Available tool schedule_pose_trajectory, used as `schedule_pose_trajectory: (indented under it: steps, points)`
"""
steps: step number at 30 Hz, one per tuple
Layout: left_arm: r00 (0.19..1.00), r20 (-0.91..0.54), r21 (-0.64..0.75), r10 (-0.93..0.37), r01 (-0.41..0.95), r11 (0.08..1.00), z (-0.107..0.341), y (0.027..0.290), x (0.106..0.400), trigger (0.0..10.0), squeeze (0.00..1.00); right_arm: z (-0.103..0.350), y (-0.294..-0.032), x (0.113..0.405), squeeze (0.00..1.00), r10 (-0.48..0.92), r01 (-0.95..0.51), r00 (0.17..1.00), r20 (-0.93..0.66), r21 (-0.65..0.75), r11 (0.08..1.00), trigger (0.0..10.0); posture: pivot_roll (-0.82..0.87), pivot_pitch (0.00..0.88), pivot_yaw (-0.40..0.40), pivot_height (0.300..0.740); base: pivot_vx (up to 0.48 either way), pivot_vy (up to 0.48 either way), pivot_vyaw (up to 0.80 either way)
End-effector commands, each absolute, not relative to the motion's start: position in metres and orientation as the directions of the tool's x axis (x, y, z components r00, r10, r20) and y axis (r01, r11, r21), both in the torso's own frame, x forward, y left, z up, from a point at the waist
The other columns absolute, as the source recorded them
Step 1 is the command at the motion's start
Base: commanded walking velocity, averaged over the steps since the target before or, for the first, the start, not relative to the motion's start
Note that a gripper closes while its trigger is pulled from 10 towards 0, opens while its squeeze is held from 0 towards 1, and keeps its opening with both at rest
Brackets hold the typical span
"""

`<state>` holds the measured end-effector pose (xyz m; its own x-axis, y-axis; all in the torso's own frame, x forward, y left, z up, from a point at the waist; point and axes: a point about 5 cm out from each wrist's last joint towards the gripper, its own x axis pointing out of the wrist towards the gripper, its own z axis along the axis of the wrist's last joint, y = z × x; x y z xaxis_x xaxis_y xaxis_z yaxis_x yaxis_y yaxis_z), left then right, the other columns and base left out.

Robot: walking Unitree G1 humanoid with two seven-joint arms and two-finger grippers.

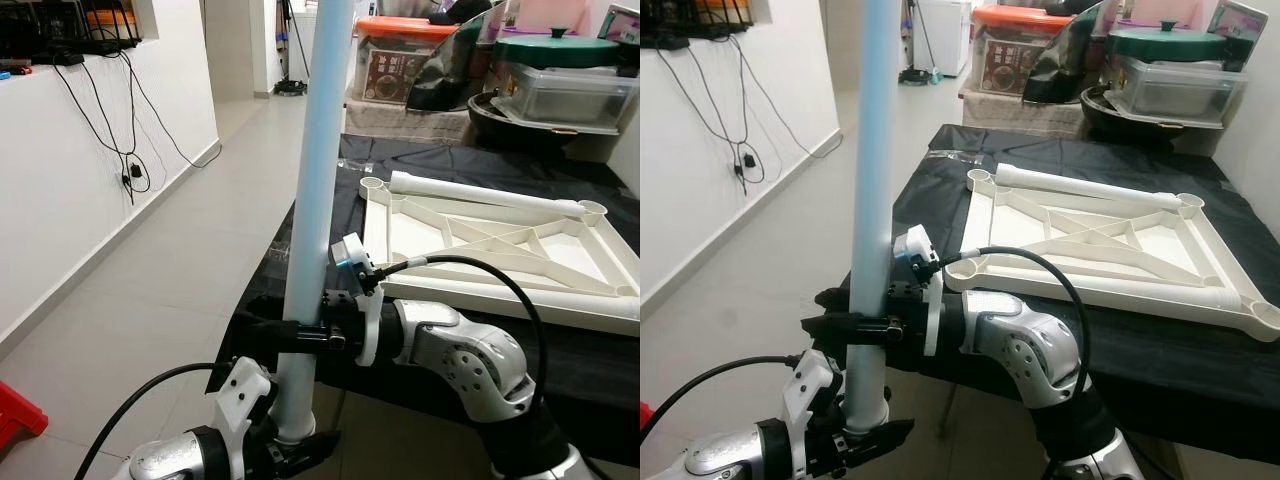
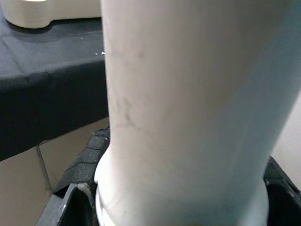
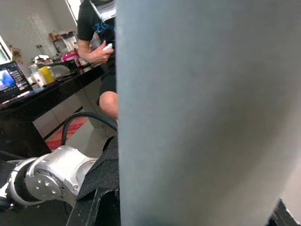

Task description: Building children table

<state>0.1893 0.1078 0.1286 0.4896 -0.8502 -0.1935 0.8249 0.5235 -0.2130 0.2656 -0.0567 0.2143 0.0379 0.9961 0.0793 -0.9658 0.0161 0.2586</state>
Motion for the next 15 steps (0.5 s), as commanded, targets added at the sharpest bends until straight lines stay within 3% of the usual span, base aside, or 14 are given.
schedule_pose_trajectory:
  steps: [1, 5, 6, 15]
  points:
    - [0.482, -0.225, -0.247, -0.847, 0.812, 0.528, 0.1238, 0.1095, 0.1884, 10.0, 0.0, 0.2161, -0.0538, 0.2585, 0.0, 0.997, -0.973, -0.002, 0.074, 0.231, -0.019, 0.0, 0.13, 0.0, -0.035, 0.74, 0.0, 0.0, 0.0]
    - [0.483, -0.24, -0.26, -0.842, 0.804, 0.535, 0.1212, 0.1095, 0.1877, 10.0, 0.0, 0.2158, -0.0539, 0.2584, 0.0, 0.997, -0.973, 0.0, 0.075, 0.231, -0.018, 0.0, 0.13, 0.0, -0.035, 0.74, 0.0, 0.0, 0.0]
    - [0.494, -0.251, -0.254, -0.832, 0.796, 0.549, 0.1192, 0.1099, 0.1876, 10.0, 1.0, 0.2157, -0.054, 0.2584, 0.0, 0.997, -0.973, 0.001, 0.076, 0.231, -0.017, 0.0, 0.13, 0.0, -0.037, 0.74, 0.0, 0.0, 0.0]
    - [0.549, -0.233, -0.219, -0.802, 0.774, 0.594, 0.1183, 0.1107, 0.1905, 10.0, 1.0, 0.2193, -0.0598, 0.2648, 0.0, 0.995, -0.973, 0.04, 0.096, 0.229, 0.017, 0.0, 0.13, 0.0, -0.042, 0.74, 0.0, 0.0, 0.0]
